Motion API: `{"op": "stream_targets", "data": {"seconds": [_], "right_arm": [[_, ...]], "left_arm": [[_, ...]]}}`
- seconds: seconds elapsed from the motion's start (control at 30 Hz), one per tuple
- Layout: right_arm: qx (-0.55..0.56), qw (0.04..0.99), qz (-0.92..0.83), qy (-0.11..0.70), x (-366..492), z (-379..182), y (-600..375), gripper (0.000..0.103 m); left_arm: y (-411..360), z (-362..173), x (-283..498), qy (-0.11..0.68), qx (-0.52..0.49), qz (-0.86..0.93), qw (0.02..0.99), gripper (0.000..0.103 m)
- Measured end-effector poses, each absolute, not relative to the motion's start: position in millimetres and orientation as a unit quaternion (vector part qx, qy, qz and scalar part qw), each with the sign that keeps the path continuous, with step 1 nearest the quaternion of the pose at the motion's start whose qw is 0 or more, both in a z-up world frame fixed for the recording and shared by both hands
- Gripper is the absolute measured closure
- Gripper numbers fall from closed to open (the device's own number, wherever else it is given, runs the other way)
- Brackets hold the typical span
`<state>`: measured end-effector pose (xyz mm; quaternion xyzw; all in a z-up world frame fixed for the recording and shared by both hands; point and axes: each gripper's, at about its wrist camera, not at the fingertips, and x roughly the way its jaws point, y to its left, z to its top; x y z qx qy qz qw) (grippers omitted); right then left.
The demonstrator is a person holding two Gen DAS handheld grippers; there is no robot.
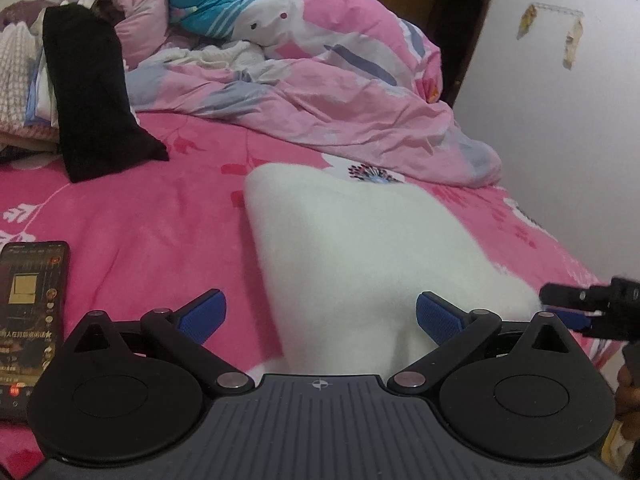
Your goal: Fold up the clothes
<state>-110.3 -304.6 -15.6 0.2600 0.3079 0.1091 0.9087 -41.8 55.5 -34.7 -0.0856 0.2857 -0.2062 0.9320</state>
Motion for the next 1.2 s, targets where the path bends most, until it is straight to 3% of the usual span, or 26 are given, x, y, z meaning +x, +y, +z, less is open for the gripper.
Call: {"op": "stream_targets", "data": {"seconds": [0.27, 0.6, 0.7, 0.77, 0.87, 0.97, 1.2], "right_arm": [[0.432, 0.827, 0.151, 0.326, -111, -45, -332, 0.022], [0.441, 0.8, 0.19, 0.36, -73, -53, -305, 0.022], [0.435, 0.799, 0.197, 0.366, -65, -54, -298, 0.034], [0.428, 0.801, 0.196, 0.37, -62, -55, -294, 0.056], [0.417, 0.809, 0.189, 0.369, -61, -55, -288, 0.075], [0.428, 0.808, 0.182, 0.362, -67, -55, -295, 0.082], [0.438, 0.803, 0.186, 0.36, -67, -56, -296, 0.082]], "left_arm": [[46, -42, -63, 0.268, -0.007, -0.254, 0.929, 0.001], [-2, -68, -69, 0.229, 0.148, -0.219, 0.937, 0.001], [-18, -75, -71, 0.199, 0.206, -0.212, 0.934, 0.001], [-27, -78, -74, 0.179, 0.233, -0.206, 0.934, 0.001], [-32, -80, -73, 0.156, 0.25, -0.177, 0.939, 0.008], [-19, -70, -71, 0.134, 0.22, -0.139, 0.956, 0.008], [-1, -67, -71, 0.157, 0.175, -0.155, 0.96, 0.008]]}}
